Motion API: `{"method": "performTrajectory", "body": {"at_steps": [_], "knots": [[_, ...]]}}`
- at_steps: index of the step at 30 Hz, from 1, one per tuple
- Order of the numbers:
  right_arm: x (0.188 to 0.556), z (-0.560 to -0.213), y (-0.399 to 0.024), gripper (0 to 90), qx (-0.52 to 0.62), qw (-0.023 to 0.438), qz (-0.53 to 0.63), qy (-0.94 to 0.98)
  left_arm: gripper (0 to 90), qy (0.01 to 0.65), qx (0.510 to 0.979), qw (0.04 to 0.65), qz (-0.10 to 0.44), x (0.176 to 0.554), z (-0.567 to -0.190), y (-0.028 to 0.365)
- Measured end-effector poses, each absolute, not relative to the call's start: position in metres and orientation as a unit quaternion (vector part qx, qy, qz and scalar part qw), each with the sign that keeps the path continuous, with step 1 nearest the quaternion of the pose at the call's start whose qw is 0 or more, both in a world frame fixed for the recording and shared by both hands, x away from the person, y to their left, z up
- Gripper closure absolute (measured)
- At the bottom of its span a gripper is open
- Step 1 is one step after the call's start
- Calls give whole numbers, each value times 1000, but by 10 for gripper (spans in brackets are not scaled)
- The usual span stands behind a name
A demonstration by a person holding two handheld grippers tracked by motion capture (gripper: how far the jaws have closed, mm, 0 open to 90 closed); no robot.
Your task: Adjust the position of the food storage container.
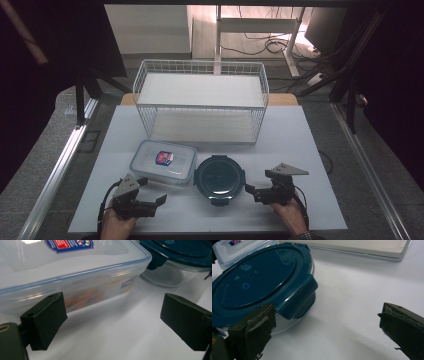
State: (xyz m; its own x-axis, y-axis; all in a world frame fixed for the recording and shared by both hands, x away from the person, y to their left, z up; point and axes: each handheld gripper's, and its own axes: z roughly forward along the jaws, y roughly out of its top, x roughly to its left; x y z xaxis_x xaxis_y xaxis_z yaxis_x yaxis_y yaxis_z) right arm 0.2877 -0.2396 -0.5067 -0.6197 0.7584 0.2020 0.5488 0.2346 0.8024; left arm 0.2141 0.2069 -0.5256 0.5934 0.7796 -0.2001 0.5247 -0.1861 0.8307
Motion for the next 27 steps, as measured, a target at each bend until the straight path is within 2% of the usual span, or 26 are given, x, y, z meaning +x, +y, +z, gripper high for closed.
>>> {"method": "performTrajectory", "body": {"at_steps": [12,27], "knots": [[287,-504,-239,0,429,131,462,765,76,419,771,461,135,212,-525,205],[288,-496,-238,0,434,119,444,775,76,420,770,461,136,212,-525,204]]}}
